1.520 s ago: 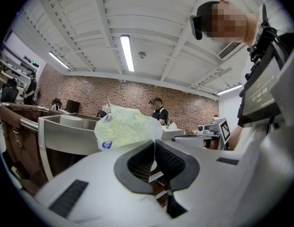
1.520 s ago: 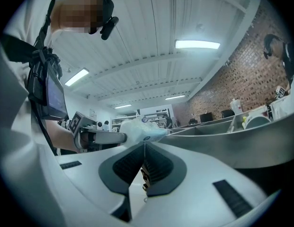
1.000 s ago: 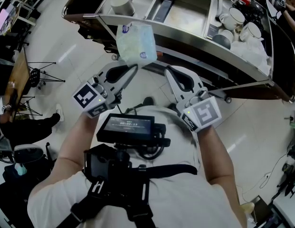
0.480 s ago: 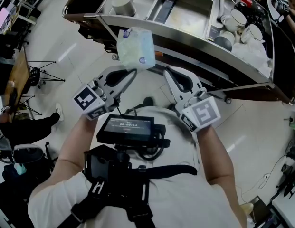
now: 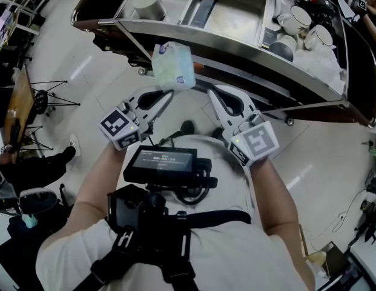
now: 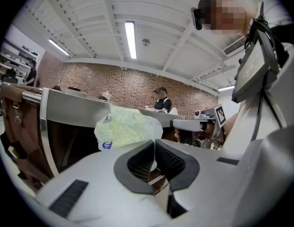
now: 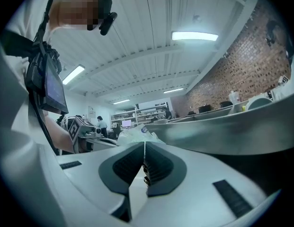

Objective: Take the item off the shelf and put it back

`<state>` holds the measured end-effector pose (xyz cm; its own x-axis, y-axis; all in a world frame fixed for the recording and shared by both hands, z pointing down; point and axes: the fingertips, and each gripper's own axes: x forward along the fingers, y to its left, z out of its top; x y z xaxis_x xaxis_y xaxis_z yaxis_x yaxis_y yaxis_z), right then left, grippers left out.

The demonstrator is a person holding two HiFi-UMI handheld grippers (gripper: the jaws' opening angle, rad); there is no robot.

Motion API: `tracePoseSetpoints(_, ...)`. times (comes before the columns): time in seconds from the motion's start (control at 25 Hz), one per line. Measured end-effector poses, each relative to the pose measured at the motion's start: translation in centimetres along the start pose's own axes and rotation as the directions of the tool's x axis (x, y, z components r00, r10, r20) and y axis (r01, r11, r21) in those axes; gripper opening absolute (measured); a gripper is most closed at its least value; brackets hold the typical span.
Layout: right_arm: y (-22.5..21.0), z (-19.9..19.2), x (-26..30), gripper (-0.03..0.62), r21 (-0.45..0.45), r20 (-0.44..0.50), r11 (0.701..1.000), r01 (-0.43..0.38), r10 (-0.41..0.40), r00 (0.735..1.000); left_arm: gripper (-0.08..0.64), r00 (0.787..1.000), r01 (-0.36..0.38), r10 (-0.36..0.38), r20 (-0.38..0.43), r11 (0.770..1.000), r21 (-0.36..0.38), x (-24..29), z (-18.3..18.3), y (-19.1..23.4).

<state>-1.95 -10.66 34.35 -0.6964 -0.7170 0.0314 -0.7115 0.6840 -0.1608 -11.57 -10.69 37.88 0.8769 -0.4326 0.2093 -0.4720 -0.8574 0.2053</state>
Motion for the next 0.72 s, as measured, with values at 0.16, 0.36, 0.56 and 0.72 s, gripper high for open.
tracePoseSetpoints(0.16,-0.2,-0.7,-0.1,0.018,0.012,-0.017,1.0,0.016,-0.015,1.0,0.015,0.999,-0.006,0.005,-0.035,1.0,-0.022,0.4,-2.4,1.5)
tracePoseSetpoints(0.36,-0.7,-1.7,-0.2,0.018,0.033,-0.036,0.999,0.038,-0.036,0.999,0.015,0.997,0.018,-0.021,-0.071,0.999,-0.045,1.7,-4.1,2.0)
tracePoseSetpoints(0.56,-1.2,-3.9,0.0,0.018,0.021,-0.08,0.998,0.052,-0.05,0.996,0.015,0.991,-0.005,-0.002,-0.134,0.999,-0.052,3.9,-6.8,3.6)
tracePoseSetpoints(0.72,-1.8,-6.8,-0.4,0.018,0.037,-0.144,0.997,0.069,-0.063,0.988,0.015,0.986,0.009,-0.014,-0.167,1.0,-0.028,6.6,-8.8,4.0)
